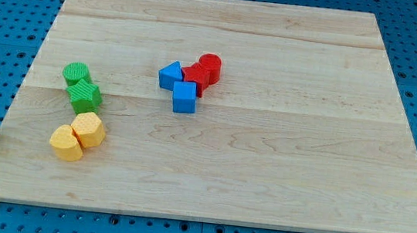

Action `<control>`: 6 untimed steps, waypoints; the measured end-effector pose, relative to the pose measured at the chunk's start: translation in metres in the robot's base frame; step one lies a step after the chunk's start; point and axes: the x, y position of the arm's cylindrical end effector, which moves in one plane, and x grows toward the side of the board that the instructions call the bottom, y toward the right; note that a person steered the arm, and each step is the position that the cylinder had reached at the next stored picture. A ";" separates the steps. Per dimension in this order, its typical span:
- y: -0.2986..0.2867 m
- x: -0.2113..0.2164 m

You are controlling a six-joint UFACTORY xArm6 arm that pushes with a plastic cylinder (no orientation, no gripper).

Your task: Move yellow heart to bottom center

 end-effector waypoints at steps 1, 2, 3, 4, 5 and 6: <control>0.019 0.005; 0.074 0.002; 0.085 0.001; 0.130 0.000; 0.189 0.000; 0.258 0.000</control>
